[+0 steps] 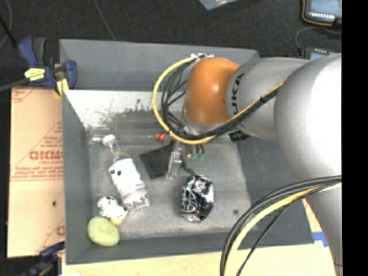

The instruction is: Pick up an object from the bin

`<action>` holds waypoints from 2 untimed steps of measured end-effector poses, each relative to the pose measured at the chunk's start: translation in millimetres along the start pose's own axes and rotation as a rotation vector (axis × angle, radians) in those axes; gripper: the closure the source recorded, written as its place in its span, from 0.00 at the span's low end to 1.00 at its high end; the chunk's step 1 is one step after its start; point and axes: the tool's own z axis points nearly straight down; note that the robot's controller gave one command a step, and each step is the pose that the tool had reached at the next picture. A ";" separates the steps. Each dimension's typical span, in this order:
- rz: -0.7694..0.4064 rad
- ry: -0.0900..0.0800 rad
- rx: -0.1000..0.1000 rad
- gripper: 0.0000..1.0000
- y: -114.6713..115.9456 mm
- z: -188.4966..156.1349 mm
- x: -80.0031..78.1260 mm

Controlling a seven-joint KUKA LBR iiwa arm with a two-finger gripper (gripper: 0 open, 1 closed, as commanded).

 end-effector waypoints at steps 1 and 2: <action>0.000 0.007 -0.002 0.00 7.5 19.6 2.9; 0.107 -0.005 -0.002 1.00 27.2 12.6 -3.6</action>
Offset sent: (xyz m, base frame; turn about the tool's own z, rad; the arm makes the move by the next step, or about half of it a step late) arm 0.0058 0.0273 -0.0137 0.1081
